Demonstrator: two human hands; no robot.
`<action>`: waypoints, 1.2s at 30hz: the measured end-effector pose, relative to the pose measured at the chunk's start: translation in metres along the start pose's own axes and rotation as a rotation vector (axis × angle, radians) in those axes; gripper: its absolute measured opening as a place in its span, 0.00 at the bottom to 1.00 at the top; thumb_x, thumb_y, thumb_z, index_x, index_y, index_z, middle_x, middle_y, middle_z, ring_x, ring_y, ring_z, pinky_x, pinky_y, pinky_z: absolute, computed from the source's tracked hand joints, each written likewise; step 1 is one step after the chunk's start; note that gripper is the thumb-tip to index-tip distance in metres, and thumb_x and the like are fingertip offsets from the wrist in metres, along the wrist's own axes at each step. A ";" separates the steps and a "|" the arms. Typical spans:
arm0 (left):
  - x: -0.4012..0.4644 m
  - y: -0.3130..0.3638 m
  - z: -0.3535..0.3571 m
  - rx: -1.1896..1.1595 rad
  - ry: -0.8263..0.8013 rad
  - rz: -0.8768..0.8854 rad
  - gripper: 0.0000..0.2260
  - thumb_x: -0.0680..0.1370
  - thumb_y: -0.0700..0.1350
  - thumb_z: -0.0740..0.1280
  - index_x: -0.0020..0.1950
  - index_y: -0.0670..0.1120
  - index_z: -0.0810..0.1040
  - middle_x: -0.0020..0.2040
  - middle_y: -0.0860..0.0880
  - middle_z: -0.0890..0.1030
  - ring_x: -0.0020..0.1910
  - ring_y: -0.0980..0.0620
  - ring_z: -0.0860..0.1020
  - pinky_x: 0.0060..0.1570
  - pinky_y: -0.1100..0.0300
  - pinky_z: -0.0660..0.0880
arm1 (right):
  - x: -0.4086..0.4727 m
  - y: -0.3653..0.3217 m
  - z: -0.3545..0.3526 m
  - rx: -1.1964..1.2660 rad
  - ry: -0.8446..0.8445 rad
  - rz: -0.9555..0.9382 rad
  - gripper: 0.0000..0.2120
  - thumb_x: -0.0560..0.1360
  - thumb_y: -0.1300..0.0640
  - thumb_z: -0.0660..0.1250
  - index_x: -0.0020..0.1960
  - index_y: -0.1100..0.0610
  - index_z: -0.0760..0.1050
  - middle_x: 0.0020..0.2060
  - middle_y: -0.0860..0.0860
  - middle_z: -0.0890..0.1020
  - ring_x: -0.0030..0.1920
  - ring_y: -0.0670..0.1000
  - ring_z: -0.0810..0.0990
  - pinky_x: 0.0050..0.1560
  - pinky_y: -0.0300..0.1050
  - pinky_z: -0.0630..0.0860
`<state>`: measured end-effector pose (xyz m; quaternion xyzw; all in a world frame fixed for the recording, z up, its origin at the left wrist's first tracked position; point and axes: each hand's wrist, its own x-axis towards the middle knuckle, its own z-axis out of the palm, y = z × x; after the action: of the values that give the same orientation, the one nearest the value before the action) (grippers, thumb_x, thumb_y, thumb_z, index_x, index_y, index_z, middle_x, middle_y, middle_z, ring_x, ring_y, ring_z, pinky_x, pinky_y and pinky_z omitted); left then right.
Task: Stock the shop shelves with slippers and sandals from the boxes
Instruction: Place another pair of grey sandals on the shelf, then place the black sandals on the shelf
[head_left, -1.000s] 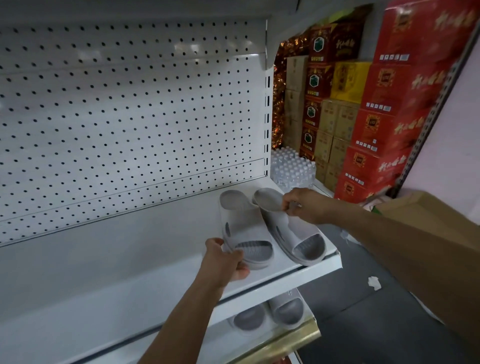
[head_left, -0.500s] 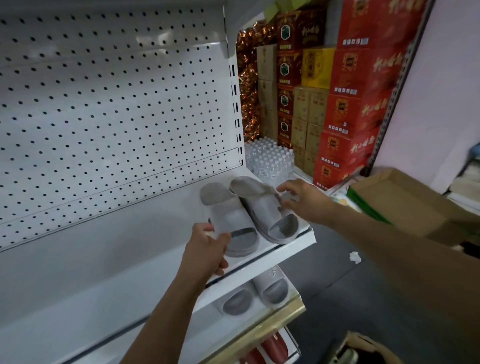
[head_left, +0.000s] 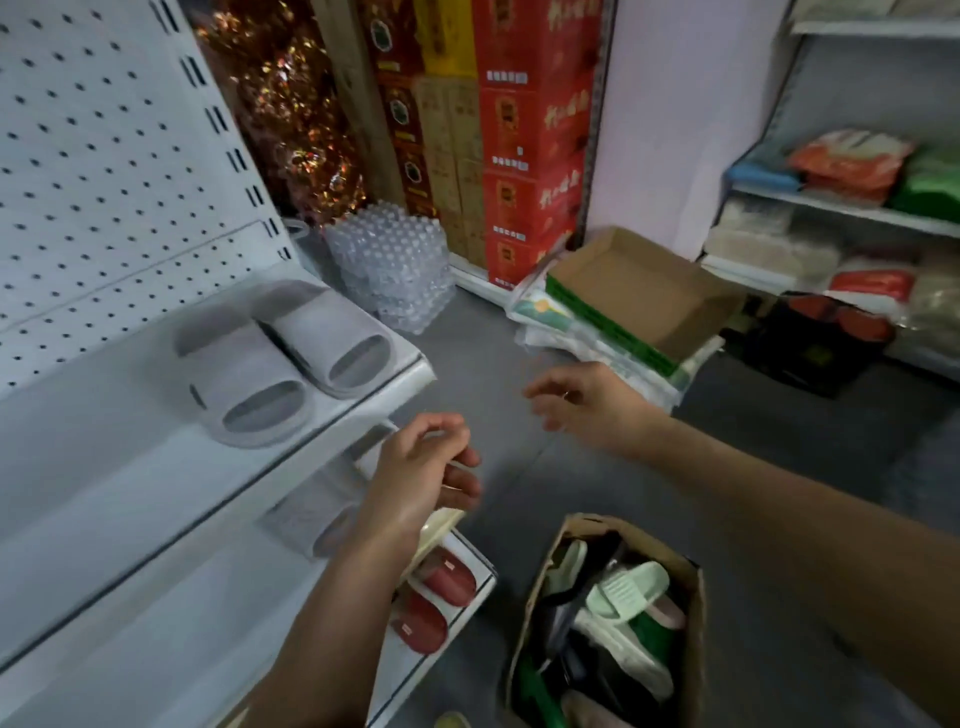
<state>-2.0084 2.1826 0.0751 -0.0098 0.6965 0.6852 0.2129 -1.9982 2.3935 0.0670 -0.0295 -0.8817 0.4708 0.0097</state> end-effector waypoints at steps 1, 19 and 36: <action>-0.001 -0.012 0.015 0.006 -0.028 -0.035 0.03 0.80 0.39 0.65 0.52 0.43 0.76 0.36 0.43 0.77 0.24 0.50 0.76 0.24 0.60 0.75 | -0.014 0.018 -0.008 0.014 -0.008 0.046 0.05 0.78 0.62 0.65 0.49 0.55 0.78 0.39 0.51 0.81 0.32 0.42 0.80 0.35 0.34 0.75; 0.040 -0.289 0.104 0.248 -0.186 -0.610 0.05 0.82 0.40 0.61 0.54 0.45 0.76 0.38 0.45 0.79 0.34 0.49 0.78 0.38 0.56 0.78 | -0.196 0.337 0.080 0.369 0.228 0.886 0.08 0.78 0.65 0.63 0.45 0.59 0.80 0.35 0.55 0.81 0.30 0.51 0.78 0.26 0.35 0.71; 0.137 -0.523 0.087 0.431 -0.297 -0.749 0.04 0.82 0.39 0.61 0.51 0.45 0.74 0.39 0.45 0.76 0.33 0.52 0.74 0.30 0.64 0.72 | -0.203 0.512 0.270 0.429 0.084 1.139 0.07 0.78 0.65 0.64 0.44 0.56 0.77 0.33 0.52 0.81 0.28 0.46 0.78 0.28 0.35 0.74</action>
<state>-1.9488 2.2726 -0.4618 -0.1183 0.7334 0.3945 0.5408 -1.7855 2.4413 -0.5066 -0.5125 -0.6117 0.5674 -0.2033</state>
